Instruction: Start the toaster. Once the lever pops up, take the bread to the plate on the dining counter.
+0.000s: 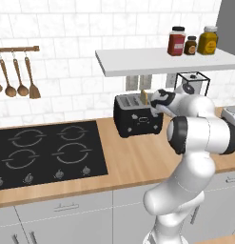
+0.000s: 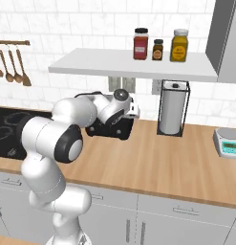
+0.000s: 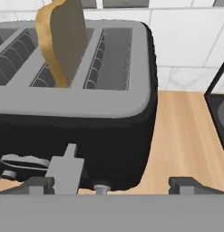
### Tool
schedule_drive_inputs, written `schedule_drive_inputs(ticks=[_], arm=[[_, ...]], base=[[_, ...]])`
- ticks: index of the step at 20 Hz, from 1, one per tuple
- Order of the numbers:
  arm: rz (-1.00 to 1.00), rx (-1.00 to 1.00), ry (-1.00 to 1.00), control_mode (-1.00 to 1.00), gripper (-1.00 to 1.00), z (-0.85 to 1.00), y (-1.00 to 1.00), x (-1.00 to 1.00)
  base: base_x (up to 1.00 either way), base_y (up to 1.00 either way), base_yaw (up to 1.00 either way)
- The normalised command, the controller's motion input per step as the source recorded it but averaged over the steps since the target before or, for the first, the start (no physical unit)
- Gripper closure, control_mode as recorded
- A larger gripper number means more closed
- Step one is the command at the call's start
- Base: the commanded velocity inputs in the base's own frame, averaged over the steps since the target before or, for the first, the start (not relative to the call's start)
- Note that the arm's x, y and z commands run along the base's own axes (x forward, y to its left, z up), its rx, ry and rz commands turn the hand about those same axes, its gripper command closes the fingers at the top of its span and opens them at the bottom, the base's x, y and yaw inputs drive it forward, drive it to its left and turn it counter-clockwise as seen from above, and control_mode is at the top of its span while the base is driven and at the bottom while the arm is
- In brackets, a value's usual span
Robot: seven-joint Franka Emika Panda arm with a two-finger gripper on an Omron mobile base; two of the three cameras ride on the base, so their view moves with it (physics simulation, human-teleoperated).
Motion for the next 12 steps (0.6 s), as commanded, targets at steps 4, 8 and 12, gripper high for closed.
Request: schedule_drive_inputs(ticks=[4,8,12], arm=[[0.00,0.00,0.00,-1.00,-1.00,-0.16,0.00,0.00],[0.00,0.00,0.00,-1.00,-1.00,-0.18,0.00,0.00],[0.00,0.00,0.00,-1.00,-1.00,-0.19,0.00,0.00]], base=[[0.00,0.00,0.00],[0.00,0.00,0.00],[0.00,0.00,0.00]])
